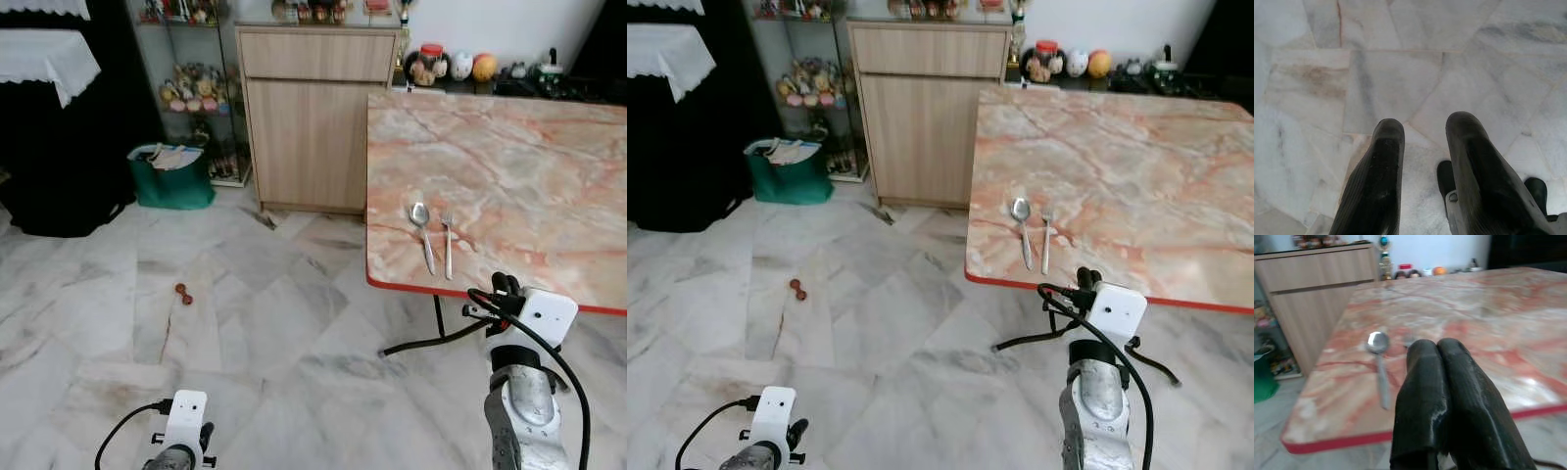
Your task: Setting the table
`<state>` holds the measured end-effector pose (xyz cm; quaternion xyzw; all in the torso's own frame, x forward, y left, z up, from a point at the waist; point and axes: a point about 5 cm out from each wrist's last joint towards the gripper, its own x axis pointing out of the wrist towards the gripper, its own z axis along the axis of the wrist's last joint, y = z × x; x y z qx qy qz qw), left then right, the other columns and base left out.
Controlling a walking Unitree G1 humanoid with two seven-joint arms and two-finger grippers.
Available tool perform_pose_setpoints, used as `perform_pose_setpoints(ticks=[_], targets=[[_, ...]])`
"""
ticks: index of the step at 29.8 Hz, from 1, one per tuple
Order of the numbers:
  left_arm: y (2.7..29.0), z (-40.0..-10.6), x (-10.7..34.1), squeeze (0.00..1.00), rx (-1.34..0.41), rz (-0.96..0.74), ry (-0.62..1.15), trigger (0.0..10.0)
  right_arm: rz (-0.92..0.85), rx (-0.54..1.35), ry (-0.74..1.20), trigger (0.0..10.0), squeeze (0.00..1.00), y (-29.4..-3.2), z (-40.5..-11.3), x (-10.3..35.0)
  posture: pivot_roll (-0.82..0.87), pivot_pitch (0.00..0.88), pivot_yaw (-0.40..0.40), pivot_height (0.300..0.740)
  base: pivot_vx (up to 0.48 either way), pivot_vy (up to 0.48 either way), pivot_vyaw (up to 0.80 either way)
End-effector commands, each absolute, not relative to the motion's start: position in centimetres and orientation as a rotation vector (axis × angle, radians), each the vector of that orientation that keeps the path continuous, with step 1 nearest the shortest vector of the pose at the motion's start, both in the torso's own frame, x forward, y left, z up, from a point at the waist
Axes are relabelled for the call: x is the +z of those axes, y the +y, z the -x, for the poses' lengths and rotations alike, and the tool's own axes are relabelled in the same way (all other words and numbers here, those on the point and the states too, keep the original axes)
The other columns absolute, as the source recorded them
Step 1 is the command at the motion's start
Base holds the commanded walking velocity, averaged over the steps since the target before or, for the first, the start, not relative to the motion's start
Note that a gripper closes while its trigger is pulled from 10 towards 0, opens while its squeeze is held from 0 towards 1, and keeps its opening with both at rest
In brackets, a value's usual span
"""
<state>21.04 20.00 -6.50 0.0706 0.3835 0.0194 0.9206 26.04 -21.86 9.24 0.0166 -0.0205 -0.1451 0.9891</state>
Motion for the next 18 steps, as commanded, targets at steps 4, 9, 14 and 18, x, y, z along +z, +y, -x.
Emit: perform_pose_setpoints(ticks=[4, 9, 14, 18], targets=[[20.03, -21.0, -6.53, 0.0, 0.033, -0.15, 0.795, 10.0, -0.042, -0.29, -0.048, 10.0, 0.0, -21.78, -26.18, 9.61, 0.04, 0.0, -0.032, 0.74, 0.348, 0.0, 0.0], [19.93, -21.05, -6.53, 0.0, 0.028, -0.153, 0.795, 10.0, -0.038, -0.296, -0.05, 10.0, 0.0, -21.93, -26.15, 9.69, 0.04, 0.0, -0.032, 0.74, 0.348, 0.0, 0.0], [19.88, -21.11, -6.5, 0.0, 0.025, -0.154, 0.794, 10.0, -0.038, -0.295, -0.052, 10.0, 0.0, -21.88, -26.23, 9.78, 0.04, 0.0, -0.032, 0.74, 0.348, 0.0, 0.0], [19.92, -21.11, -6.5, 0.0, 0.026, -0.154, 0.794, 10.0, -0.04, -0.294, -0.05, 10.0, 0.0, -21.83, -26.2, 9.79, 0.04, 0.0, -0.032, 0.74, 0.351, 0.0, 0.0]])
